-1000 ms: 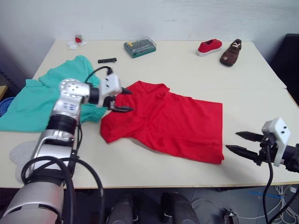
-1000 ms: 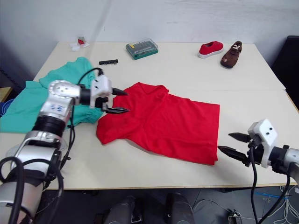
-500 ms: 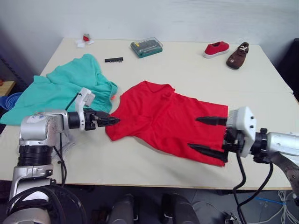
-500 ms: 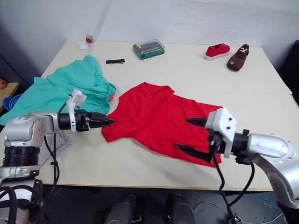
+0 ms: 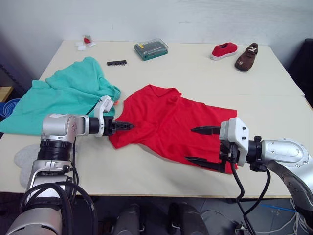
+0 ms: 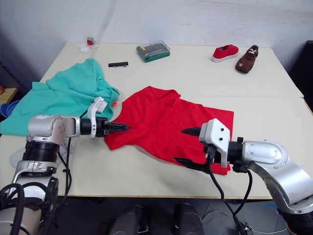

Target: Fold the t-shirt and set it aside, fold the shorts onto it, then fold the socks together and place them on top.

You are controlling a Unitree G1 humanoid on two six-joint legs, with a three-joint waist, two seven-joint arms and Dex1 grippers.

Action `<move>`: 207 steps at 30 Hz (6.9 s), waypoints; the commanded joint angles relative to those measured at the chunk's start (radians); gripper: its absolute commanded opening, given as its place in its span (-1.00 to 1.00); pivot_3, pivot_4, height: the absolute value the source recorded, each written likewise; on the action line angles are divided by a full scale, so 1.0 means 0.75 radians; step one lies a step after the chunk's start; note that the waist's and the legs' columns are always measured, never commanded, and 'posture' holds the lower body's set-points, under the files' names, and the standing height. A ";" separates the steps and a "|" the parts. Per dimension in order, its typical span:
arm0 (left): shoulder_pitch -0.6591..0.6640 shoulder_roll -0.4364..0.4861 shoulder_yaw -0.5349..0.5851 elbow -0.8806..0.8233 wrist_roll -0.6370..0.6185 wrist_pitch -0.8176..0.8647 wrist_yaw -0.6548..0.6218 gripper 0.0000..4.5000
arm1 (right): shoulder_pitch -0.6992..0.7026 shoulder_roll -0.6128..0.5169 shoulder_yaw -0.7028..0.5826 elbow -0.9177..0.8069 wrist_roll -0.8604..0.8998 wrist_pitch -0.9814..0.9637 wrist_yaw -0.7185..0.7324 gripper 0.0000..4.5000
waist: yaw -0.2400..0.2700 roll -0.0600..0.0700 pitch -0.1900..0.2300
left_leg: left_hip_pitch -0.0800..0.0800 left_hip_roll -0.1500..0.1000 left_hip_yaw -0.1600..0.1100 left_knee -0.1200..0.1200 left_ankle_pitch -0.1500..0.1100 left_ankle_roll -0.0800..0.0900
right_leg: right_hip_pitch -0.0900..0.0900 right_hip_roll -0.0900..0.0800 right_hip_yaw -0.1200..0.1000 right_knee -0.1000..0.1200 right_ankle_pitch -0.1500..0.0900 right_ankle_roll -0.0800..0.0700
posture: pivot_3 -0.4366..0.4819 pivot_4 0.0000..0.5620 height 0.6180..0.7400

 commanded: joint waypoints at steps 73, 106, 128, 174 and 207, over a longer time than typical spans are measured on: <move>-0.250 0.155 -0.034 0.185 0.108 -0.443 -0.237 0.23 | 0.204 -0.004 -0.110 -0.074 0.012 -0.016 -0.057 1.00 | -0.004 -0.002 0.001 | -0.007 0.000 -0.001 0.000 0.000 0.001 | -0.005 0.000 -0.002 -0.002 0.000 0.000 | -0.05 -0.47 1.00; -0.046 0.186 -0.194 -0.100 -0.031 0.077 -0.196 0.47 | 0.196 0.000 -0.105 -0.056 -0.010 -0.023 -0.020 1.00 | -0.019 -0.003 0.002 | -0.006 0.000 -0.002 0.000 0.000 0.001 | -0.004 0.000 -0.001 -0.001 0.000 0.000 | -0.05 -0.47 1.00; -0.288 0.251 -0.311 0.214 0.132 -0.398 -0.469 -0.97 | 0.203 -0.004 -0.108 -0.043 -0.018 -0.030 -0.016 1.00 | -0.015 -0.003 0.002 | -0.007 0.000 -0.002 0.000 0.000 0.001 | -0.005 0.000 -0.002 -0.002 0.000 0.000 | -0.05 -0.47 1.00; 0.030 0.148 -0.323 0.021 0.365 -1.108 -0.618 -1.00 | 0.145 0.129 0.265 0.292 -0.491 -0.249 -0.117 -0.99 | -0.023 -0.003 0.002 | -0.007 0.000 0.000 0.001 0.001 0.001 | -0.006 0.001 -0.002 0.001 0.000 0.000 | -0.05 -0.47 1.00; -0.114 0.016 -0.290 0.272 0.451 -0.931 -0.216 -1.00 | 0.235 0.157 0.078 0.277 -0.451 -0.092 -0.297 -0.99 | -0.019 0.007 -0.012 | 0.005 0.000 0.001 -0.004 -0.003 -0.002 | 0.002 0.000 0.000 0.003 -0.006 -0.005 | -0.05 -0.47 1.00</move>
